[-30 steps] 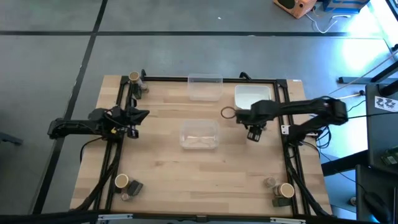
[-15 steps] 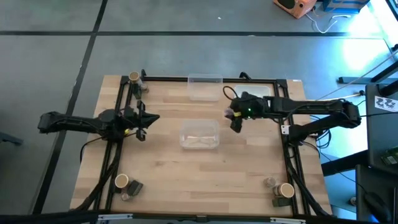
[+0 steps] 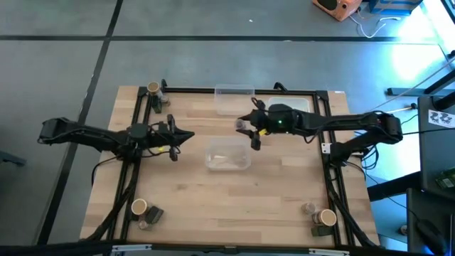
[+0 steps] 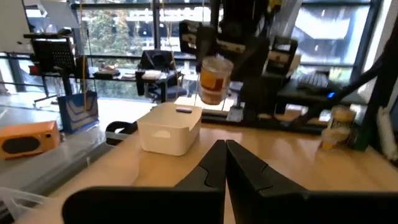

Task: Sort spices by type
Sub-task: Put the middle right transparent seasoning bottle into the bottom transparent bin

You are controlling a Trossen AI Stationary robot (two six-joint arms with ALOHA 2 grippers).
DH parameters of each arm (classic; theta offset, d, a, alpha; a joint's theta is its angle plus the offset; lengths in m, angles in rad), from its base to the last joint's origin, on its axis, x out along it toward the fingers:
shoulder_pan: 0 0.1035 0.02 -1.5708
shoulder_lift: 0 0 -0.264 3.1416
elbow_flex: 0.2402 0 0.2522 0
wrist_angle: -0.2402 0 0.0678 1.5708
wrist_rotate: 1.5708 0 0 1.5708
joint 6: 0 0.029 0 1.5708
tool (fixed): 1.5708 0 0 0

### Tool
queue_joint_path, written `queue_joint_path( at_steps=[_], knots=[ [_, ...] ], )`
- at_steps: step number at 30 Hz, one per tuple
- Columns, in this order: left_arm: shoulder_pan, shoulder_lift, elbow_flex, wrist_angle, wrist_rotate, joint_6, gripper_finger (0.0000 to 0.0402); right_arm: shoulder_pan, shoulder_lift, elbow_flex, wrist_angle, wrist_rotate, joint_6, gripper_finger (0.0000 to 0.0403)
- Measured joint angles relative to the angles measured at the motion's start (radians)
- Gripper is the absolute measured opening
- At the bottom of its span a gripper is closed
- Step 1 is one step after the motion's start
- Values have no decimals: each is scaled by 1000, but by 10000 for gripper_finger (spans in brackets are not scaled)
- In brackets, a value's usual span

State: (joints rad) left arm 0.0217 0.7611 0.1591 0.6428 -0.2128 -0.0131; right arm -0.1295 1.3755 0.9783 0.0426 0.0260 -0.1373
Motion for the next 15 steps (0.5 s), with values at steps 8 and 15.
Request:
queue_joint_path(
  at_steps=[8,15],
  knots=[
    [38,269,81,225,-8,15,0,-71,37,0,108,-143,-51,195],
    [89,444,191,253,-10,-43,21,-110,59,0,191,-261,-55,195]
  ],
)
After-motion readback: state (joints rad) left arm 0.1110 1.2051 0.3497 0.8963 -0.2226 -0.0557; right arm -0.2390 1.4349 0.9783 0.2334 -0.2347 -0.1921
